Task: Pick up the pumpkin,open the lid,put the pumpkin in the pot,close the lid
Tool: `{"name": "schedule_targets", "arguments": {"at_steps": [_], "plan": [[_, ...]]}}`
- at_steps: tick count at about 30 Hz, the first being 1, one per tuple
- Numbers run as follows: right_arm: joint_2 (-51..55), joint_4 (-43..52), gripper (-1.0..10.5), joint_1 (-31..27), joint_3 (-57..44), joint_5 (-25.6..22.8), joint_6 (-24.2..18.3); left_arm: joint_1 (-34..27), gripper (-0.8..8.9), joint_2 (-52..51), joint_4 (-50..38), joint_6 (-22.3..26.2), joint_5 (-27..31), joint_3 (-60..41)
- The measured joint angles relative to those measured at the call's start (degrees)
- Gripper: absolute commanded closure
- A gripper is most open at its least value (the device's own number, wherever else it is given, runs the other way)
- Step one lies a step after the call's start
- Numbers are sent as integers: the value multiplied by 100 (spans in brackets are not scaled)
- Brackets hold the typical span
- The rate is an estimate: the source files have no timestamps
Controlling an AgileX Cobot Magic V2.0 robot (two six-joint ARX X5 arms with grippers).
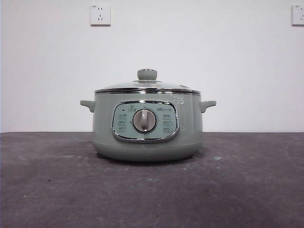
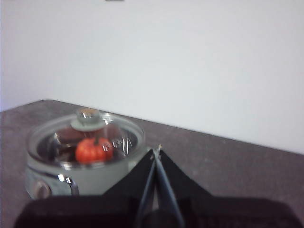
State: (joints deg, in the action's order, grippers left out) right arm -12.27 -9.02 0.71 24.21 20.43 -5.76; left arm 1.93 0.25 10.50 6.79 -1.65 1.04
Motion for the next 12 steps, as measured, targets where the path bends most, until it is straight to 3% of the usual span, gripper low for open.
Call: {"name": "schedule_targets", "arguments": {"at_steps": [6, 12], "plan": [[693, 444, 946, -35, -1381, -166, 13, 0, 817, 0, 0, 0, 0, 0], [1091, 439, 946, -35, -2002, -415, 57, 0, 817, 0, 0, 0, 0, 0]]}}
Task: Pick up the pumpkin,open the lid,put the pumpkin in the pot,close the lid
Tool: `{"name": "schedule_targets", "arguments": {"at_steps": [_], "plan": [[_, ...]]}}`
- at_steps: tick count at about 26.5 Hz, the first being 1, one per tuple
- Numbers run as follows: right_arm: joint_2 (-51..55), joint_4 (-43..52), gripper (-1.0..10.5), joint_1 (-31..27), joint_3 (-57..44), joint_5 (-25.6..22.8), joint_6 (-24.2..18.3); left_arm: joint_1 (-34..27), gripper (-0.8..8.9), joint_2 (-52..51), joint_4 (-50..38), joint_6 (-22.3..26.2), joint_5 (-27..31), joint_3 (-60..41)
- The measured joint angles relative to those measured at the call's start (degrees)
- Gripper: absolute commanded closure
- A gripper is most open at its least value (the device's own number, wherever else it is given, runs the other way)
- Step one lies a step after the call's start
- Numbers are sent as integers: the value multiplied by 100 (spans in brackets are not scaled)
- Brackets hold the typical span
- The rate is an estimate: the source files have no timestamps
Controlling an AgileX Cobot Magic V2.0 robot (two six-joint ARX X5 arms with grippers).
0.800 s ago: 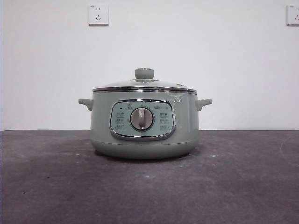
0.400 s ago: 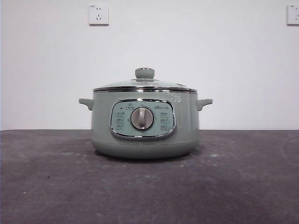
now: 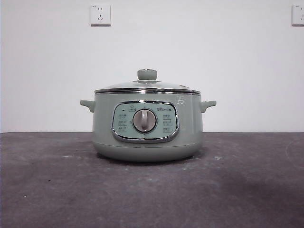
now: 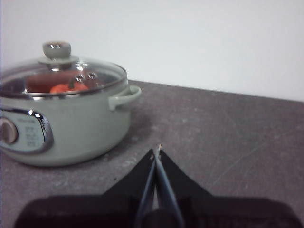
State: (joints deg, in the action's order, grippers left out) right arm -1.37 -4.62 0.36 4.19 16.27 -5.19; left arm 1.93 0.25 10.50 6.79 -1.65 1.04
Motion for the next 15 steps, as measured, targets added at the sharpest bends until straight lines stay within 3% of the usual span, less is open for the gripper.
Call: {"name": "schedule_targets", "arguments": {"at_steps": [5, 15], "plan": [[101, 28, 946, 0, -249, -140, 28, 0, 817, 0, 0, 0, 0, 0], [114, -284, 946, 2, -330, -1305, 330, 0, 817, 0, -2, 0, 0, 0]]}}
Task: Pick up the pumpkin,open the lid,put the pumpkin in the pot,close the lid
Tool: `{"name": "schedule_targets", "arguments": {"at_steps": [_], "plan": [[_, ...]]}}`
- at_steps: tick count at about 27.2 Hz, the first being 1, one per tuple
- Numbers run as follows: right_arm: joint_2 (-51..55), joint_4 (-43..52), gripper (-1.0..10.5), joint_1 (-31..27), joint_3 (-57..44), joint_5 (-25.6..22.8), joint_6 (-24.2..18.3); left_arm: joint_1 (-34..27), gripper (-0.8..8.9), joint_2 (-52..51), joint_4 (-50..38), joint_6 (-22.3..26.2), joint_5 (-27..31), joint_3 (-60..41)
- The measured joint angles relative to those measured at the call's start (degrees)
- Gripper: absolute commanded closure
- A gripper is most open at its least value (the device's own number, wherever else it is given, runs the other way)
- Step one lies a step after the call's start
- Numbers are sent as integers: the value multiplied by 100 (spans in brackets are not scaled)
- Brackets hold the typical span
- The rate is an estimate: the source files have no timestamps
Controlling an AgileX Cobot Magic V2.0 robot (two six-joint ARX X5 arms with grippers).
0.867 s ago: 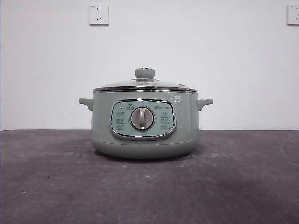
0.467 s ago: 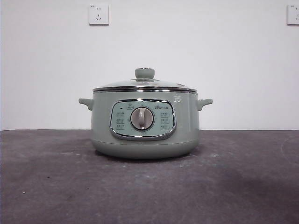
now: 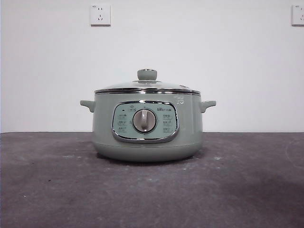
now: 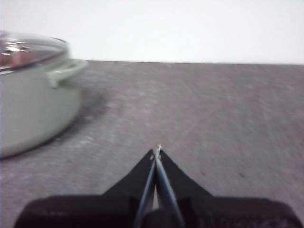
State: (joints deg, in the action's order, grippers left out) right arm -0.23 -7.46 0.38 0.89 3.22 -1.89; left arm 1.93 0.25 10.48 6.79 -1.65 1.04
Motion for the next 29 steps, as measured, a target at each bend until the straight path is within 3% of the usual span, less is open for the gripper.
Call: {"name": "schedule_targets", "arguments": {"at_steps": [29], "plan": [[0, -236, 946, 0, 4, -70, 85, 0, 817, 2, 2, 0, 0, 0]]}}
